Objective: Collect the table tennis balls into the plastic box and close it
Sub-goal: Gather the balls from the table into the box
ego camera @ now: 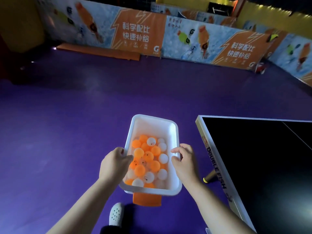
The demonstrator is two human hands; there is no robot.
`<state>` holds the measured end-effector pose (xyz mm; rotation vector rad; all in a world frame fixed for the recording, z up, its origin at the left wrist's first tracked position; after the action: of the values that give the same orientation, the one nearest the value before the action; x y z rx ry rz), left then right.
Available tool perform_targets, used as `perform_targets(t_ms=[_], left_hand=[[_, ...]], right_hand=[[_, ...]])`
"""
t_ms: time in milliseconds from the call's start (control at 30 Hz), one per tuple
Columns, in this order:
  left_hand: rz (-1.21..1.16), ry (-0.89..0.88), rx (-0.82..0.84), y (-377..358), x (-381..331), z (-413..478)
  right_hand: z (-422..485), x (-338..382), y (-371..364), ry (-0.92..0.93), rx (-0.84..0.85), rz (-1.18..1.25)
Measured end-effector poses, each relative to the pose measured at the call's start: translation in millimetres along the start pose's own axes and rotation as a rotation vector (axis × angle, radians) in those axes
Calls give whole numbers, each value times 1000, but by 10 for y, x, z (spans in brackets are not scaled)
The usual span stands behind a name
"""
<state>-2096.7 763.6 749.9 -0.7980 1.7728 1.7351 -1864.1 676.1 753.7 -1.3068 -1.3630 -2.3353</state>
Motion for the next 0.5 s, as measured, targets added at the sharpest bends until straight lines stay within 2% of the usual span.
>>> perform_targets(t_ms=[333,500], left_hand=[[14,-124,117,-564,-927,2458],[41,-191,184,-1022,-1394,3270]], right_hand=[[2095,240,-735,-129,-85,-37],[2911,168,-833,-175,-147,-31]])
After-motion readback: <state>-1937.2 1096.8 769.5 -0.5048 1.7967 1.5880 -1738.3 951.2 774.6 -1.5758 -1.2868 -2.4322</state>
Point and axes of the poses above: each hand's wrist, its own z-axis towards the middle knuckle, its own y-axis out of the back of the hand, x = y × z, the point moved 7 cm from there along z, towards the middle knuckle, and after that the axes turned 8 degrees about -x, right-handed, at the moved point
